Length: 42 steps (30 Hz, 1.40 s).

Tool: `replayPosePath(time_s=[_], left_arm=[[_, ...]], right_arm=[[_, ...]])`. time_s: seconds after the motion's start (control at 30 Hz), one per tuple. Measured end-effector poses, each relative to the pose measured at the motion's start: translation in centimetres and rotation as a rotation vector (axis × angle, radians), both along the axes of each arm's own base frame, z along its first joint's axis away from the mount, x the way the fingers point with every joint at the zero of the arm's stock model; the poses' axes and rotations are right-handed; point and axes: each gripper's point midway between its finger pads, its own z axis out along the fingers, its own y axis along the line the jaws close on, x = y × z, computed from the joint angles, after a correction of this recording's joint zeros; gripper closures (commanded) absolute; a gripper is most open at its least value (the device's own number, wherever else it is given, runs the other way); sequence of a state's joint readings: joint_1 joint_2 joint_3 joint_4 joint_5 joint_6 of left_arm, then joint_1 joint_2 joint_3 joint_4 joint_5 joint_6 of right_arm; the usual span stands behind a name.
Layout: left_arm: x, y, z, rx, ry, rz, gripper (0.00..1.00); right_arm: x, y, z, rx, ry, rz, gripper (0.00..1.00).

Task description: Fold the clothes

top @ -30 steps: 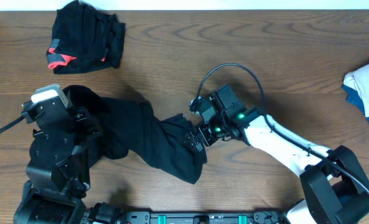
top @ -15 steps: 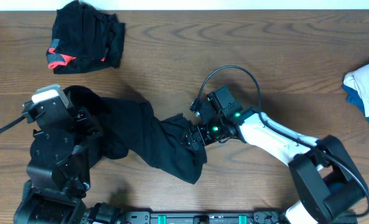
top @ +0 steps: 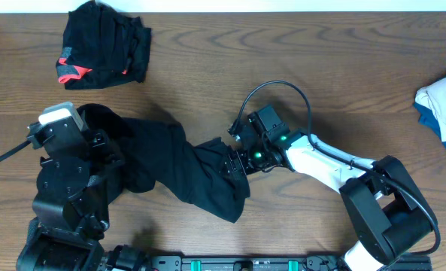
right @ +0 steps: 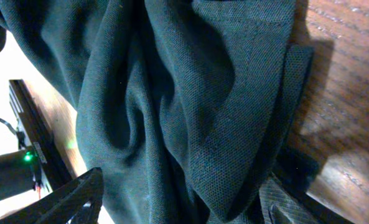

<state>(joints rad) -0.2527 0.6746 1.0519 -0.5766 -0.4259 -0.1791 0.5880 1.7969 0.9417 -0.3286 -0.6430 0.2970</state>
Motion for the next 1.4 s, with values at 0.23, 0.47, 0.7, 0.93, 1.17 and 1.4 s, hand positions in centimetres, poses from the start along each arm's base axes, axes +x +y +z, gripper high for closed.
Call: replayPosePath(time_s=[0.23,0.47,0.7,0.93,1.17,1.4], left_arm=[[0.0,0.0,-0.1,0.002,0.006,0.000,0.94],[-0.1,0.0,-0.2,0.003,0.009,0.000,0.94],[-0.1,0.0,-0.3,0.004,0.015,0.000,0.94],[-0.1,0.0,-0.4,0.005,0.017,0.000,0.94],[-0.1,0.0,-0.4,0.004,0.017,0.000,0.94],[-0.1,0.0,-0.4,0.005,0.018,0.000,0.94]], right_arm=[[1.1,0.0,0.7,-0.035,-0.035,-0.005,0.20],[1.7,0.0,1.1,-0.049,-0.062,0.005,0.19],[1.5,0.0,1.0,-0.052,-0.061,0.013,0.19],[0.3,1.0,1.0,-0.050,-0.062,0.053,0.20],[-0.9,2.0,1.0,-0.048,-0.062,0.090,0.30],[-0.6,1.7,0.9,-0.058,-0.071,0.082,0.85]])
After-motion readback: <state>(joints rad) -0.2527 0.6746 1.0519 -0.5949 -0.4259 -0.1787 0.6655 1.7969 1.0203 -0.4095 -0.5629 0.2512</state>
